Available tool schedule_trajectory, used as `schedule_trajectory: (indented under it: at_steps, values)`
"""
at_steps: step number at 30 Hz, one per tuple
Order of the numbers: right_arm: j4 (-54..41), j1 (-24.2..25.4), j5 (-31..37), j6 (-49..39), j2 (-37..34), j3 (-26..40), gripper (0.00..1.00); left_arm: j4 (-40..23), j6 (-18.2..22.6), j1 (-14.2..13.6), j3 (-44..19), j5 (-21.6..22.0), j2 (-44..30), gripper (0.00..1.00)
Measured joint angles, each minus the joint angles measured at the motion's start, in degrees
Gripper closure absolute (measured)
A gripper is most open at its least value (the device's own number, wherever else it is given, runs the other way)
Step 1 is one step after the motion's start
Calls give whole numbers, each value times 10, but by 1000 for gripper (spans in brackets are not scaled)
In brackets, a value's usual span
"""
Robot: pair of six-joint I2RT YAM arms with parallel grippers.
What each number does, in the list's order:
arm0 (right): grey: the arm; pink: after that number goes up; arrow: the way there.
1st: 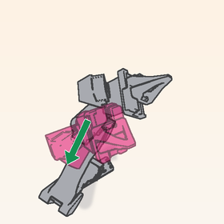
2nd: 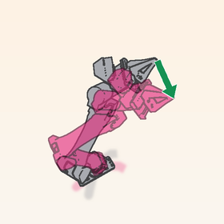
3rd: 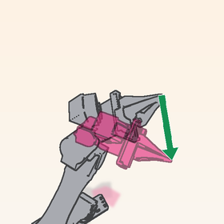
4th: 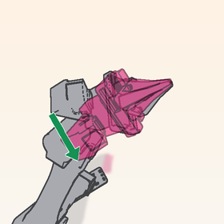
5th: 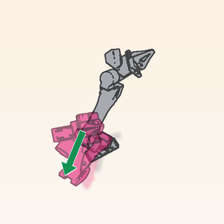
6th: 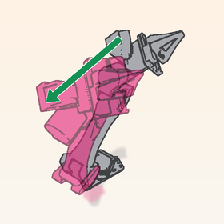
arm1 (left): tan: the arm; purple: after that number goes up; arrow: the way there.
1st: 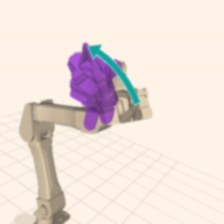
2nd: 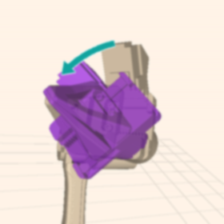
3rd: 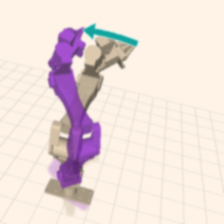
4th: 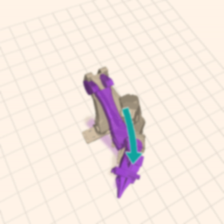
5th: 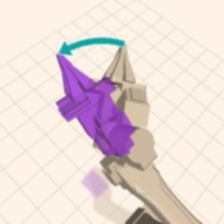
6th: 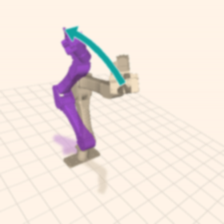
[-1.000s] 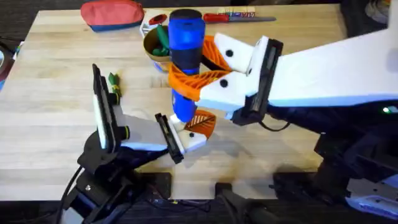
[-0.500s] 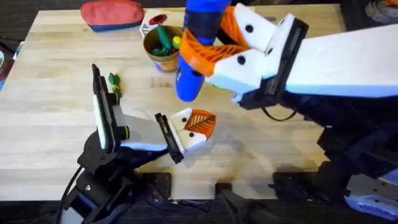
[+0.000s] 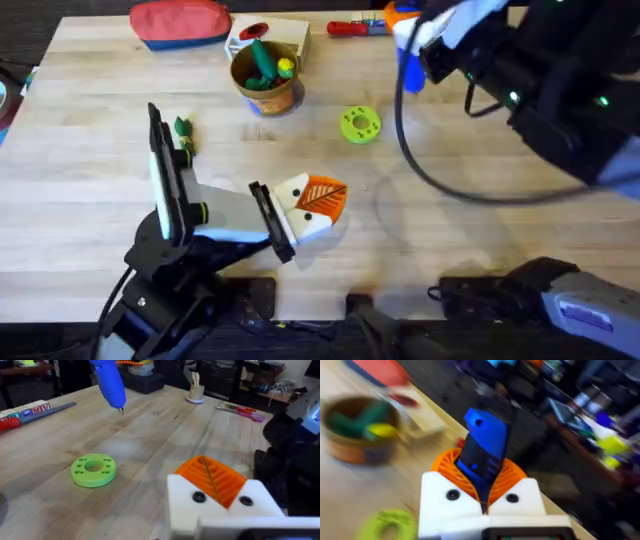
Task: Pick up the gripper from the table and insert it into the empty holder that is missing its gripper. Then pick up a screw, insert it into the mounting hole, and use the screwdriver to tighten it. Finally, clean up the table by picking up the vegetable and placing it into the bucket.
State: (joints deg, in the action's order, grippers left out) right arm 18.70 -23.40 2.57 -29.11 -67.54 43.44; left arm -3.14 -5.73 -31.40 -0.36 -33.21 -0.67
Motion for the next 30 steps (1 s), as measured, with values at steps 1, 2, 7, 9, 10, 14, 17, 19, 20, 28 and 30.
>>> schedule_trajectory:
  at_steps: [1,2,7,9,10,14,17,19,20,28,30]
  values:
    - [0,17,8,-26,-20,5,995,0,0,0,0,0,0,986]
    - [0,33,14,-56,-41,8,995,0,0,0,0,0,0,986]
    - [0,81,50,-217,-160,10,995,0,0,0,0,0,0,986]
    - [-1,89,67,-272,-207,10,995,0,0,0,0,0,0,986]
    - [0,93,71,-296,-229,10,995,0,0,0,0,0,0,986]
    - [27,96,89,-367,-300,10,995,0,0,0,0,0,0,986]
    - [41,95,94,-393,-329,12,995,0,0,0,0,0,0,986]
    - [44,94,96,-405,-341,15,995,0,0,0,0,0,0,986]
    - [44,94,97,-407,-343,16,993,0,0,0,0,0,0,986]
    - [31,92,85,-374,-337,33,105,0,0,0,0,0,0,986]
    - [28,94,90,-353,-333,40,18,0,0,0,0,0,0,958]
